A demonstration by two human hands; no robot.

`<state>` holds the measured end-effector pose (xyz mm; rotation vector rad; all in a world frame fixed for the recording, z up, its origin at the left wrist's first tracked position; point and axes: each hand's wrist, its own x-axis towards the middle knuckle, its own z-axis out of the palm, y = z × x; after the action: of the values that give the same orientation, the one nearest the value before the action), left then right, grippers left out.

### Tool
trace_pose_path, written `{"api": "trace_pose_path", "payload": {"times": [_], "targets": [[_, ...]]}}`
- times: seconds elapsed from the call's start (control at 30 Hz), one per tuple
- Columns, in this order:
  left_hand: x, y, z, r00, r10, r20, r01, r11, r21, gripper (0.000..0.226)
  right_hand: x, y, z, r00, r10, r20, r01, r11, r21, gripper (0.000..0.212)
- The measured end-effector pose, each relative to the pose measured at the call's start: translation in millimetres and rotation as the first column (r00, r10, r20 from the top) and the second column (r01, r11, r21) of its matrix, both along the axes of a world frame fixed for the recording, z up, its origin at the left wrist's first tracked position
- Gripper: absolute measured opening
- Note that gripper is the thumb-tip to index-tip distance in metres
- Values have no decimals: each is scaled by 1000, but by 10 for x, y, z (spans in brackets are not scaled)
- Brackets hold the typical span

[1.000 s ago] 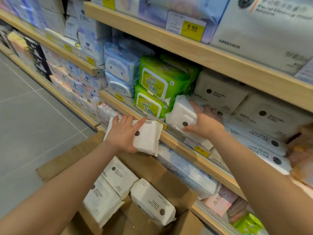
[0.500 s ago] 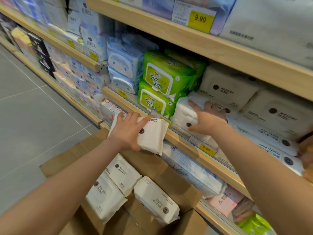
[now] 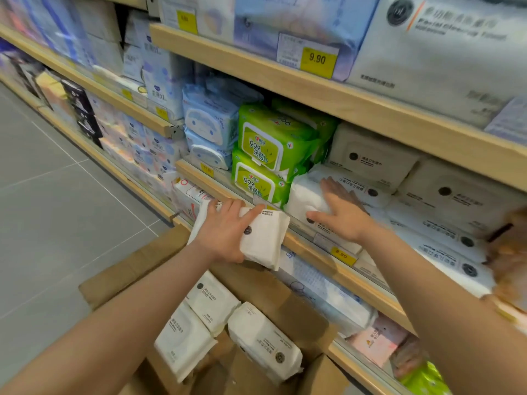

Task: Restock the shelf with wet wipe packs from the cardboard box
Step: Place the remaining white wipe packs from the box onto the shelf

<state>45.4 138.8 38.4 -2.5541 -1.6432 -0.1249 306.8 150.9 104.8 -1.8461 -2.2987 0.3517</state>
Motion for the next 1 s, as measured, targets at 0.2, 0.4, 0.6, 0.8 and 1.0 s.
{"api": "trace_pose_path", "payload": {"times": [0.2, 0.4, 0.6, 0.8, 1.0], "targets": [[320, -485, 76, 993, -111, 39, 108, 991, 76, 114, -56, -1129, -25, 875, -140, -463, 130, 990, -55, 73], [943, -1121, 270, 958, -283, 37, 279, 956, 90, 119, 129, -1709, -134, 455, -543, -706, 192, 834, -518, 88], [1399, -1401, 457, 893, -403, 198, 396, 915, 74, 119, 572, -2187, 3, 273, -475, -837, 320, 865, -387, 47], [1643, -1162, 1157, 865, -384, 323, 477, 829, -292, 106, 1053, -2411, 172, 241, -450, -860, 324, 873, -366, 86], [1826, -843, 1351, 920, -141, 366, 373, 601, -706, 80, 1306, -2423, 262, 286, -379, -880, 264, 914, -308, 85]]}}
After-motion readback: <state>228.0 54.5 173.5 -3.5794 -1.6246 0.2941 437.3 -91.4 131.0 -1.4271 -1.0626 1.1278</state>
